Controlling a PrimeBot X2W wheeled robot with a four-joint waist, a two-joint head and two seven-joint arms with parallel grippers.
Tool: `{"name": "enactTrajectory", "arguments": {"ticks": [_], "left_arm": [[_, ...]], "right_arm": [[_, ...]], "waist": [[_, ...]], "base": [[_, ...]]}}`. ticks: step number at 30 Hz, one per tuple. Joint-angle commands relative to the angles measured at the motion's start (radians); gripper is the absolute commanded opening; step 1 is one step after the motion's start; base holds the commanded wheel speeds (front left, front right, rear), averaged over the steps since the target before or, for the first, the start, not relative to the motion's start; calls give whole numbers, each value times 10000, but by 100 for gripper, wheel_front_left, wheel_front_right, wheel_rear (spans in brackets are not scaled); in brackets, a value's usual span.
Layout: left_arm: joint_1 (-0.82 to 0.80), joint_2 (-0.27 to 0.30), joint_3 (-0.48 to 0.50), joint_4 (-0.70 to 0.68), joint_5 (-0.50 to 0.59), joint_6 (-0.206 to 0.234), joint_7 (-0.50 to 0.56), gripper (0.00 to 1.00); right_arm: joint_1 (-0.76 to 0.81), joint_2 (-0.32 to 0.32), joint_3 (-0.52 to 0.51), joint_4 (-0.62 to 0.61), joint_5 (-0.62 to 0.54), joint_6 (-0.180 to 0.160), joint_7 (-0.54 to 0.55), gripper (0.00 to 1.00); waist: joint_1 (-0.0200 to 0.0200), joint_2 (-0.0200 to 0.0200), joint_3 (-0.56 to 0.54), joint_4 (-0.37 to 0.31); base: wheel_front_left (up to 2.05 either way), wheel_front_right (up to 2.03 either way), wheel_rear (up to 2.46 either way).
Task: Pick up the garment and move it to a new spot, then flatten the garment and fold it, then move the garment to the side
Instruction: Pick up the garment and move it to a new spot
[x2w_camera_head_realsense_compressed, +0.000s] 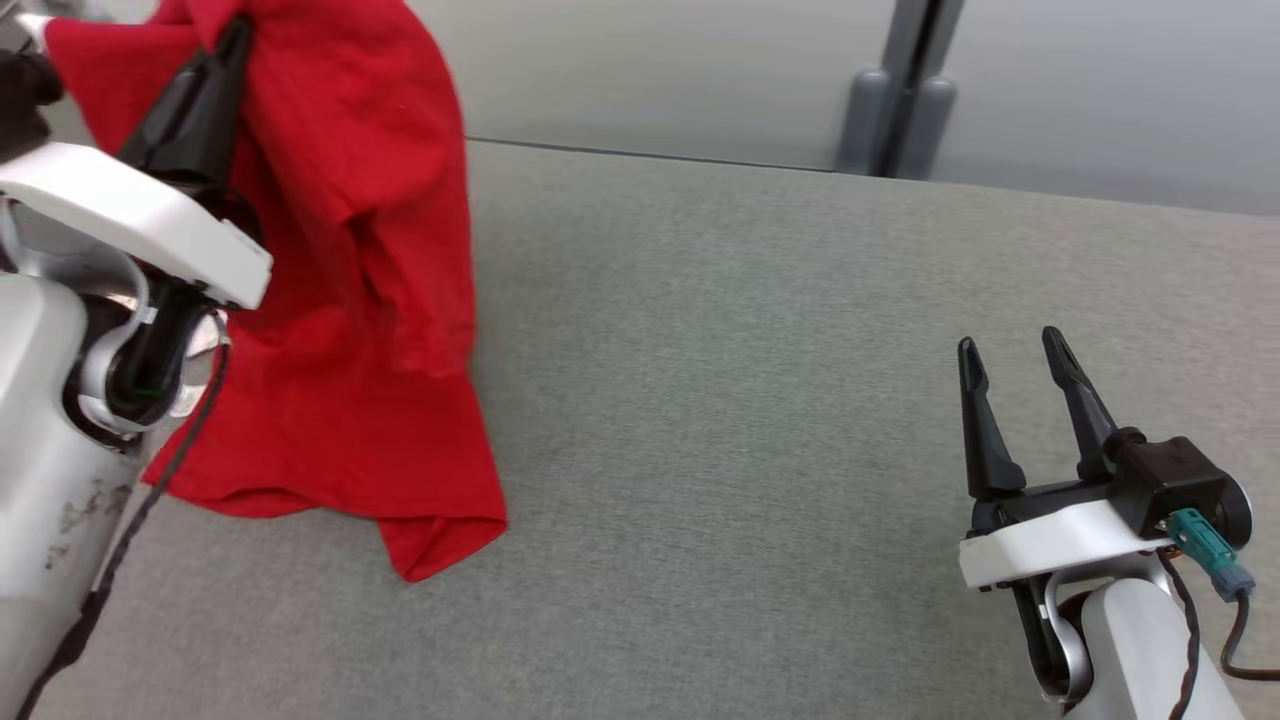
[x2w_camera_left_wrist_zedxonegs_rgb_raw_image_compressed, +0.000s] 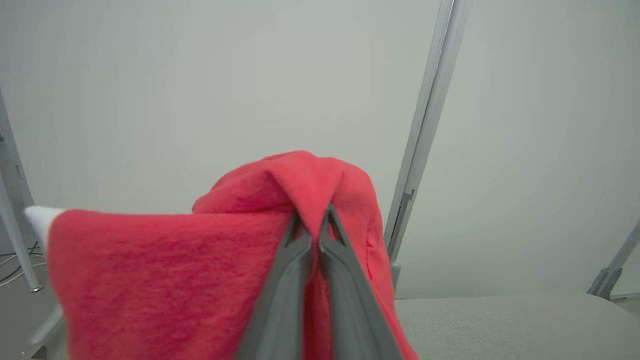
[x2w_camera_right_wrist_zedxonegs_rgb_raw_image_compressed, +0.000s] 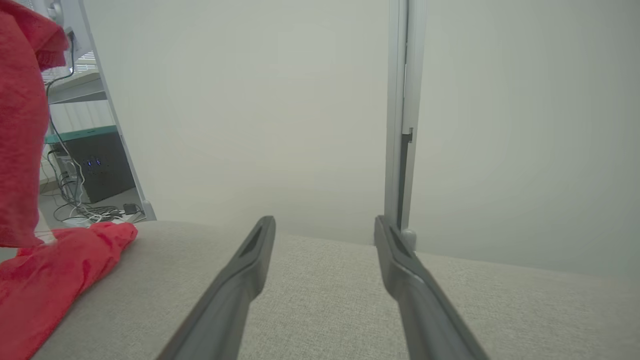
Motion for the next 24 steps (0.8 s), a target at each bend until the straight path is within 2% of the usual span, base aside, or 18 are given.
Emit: {"name": "enactTrajectory", "arguments": {"ticks": [1,6,10,12,13,14,19,20,23,24], "left_arm": [[148,14,-75,-554,78,302,172,0],[445,122,-559,-2002,695,1277,663,0],[651,-42,-1080,-2453,1299,2035,951,0],[741,-104,-1431,-2454,1636,2186,1071,0],[815,-310,-1535,-2399,1559,2232,1082,0],[815,-310,-1535,-2399,1559,2232,1082,0],[757,-1453,-1857,-1692,1324,2308,948,0],[668,-2100,-1929,-1213,1113,2223,784,0],[824,-3189,-1657,-597,176,1776,600,1],[707,-3348,-1702,-356,204,1708,515,35]], "right_arm": [[14,-34,-46,-93,-12,-1,-59,100],[-95,-31,-201,-318,-20,-1,-60,100],[-144,-31,-359,-539,-38,-1,-61,100],[-190,-33,-369,-628,-7,-1,-59,100],[-217,-33,-366,-691,20,-1,-60,100],[-217,-33,-366,-691,20,-1,-60,100],[-360,-30,-425,-985,130,-1,-48,100],[-400,-25,-439,-1092,209,-1,-45,100],[-366,-31,-352,-1153,361,-1,-42,100],[-317,-34,-393,-1168,375,-3,-40,100]], "waist": [[0,0,-188,-446],[0,0,-202,-1400],[0,0,-67,-2293],[0,0,59,-2800],[0,0,129,-3050],[0,0,129,-3050],[0,0,617,-4174],[0,0,782,-4555],[0,0,932,-5091],[0,0,984,-5200]], "base": [[0,0,0],[0,0,0],[0,0,0],[0,0,0],[0,0,0],[0,0,0],[0,0,0],[0,0,0],[0,0,0],[0,0,0]]}}
